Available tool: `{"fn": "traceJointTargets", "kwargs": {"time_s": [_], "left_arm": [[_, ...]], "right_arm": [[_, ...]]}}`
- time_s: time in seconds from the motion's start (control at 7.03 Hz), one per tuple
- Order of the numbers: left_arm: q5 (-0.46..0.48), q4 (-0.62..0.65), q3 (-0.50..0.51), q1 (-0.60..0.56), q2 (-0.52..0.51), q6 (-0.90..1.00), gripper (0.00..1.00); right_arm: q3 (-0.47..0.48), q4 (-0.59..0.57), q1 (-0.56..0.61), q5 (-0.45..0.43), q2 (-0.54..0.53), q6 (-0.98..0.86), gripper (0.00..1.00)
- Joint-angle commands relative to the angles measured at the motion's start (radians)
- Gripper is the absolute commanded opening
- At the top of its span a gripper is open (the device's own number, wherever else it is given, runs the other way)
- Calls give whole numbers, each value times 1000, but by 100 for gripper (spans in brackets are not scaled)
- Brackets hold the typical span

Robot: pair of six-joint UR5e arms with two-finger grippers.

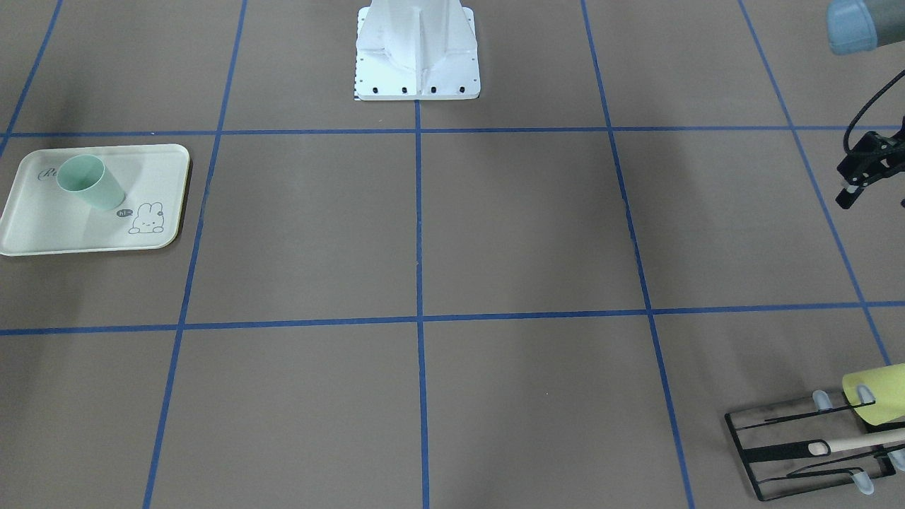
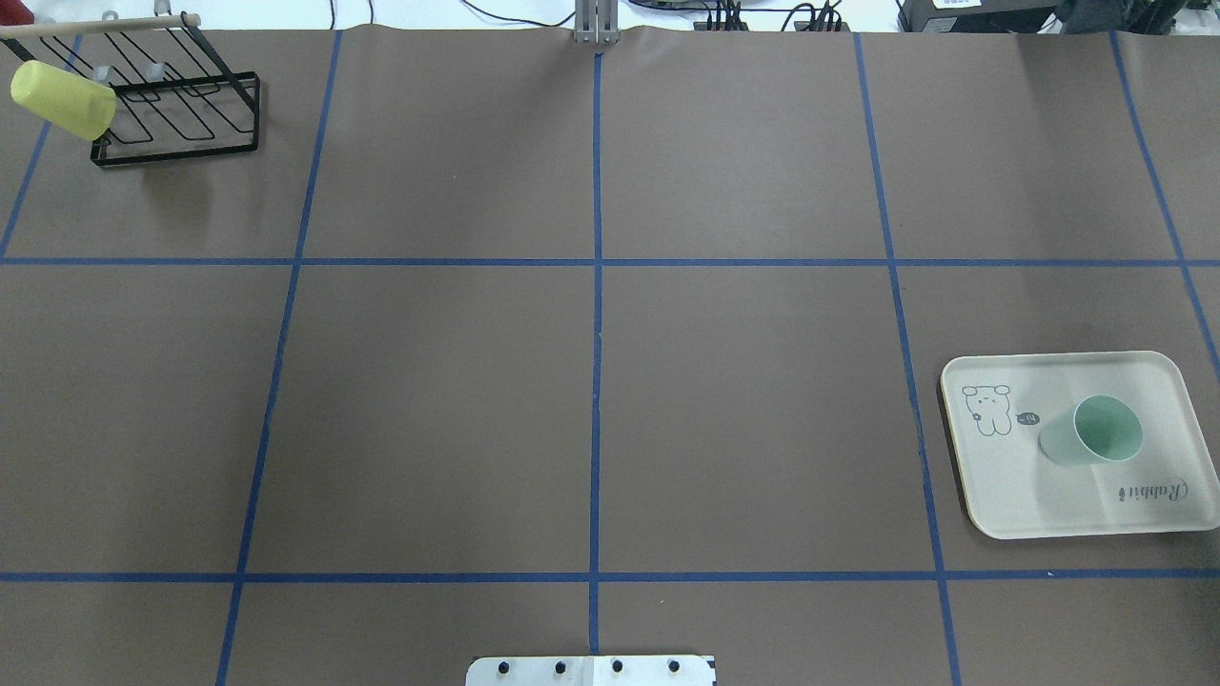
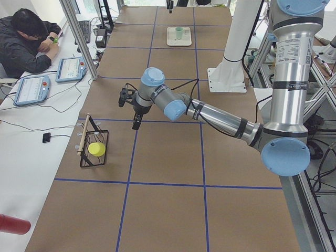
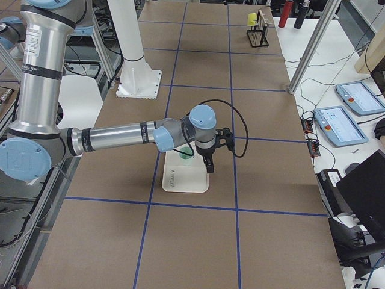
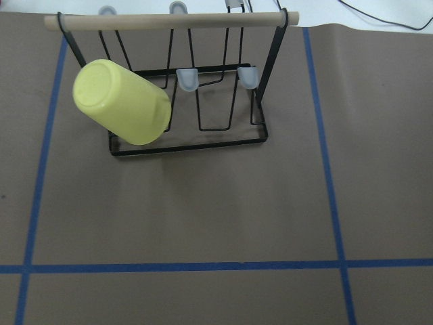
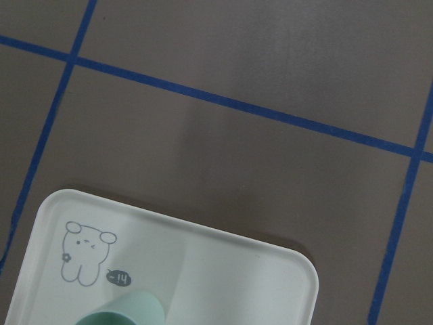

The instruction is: Left arm grabs green cup and hands to right arm on tray

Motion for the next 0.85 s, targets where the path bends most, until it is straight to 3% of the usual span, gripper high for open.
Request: {"fn": "traceJointTargets", "kwargs": {"time_s": [0.0, 0.28, 0.71], "left_arm": [[6, -5, 3, -25, 99, 145, 100], [55, -20, 53, -25, 124, 103, 100], [49, -42, 116, -22, 141, 103, 100]], "right_arm": [[-48, 3, 47, -3, 33, 18, 99], [-74, 3, 55, 0, 18, 9, 99], [-101, -18, 66, 10, 37, 7, 99]]}}
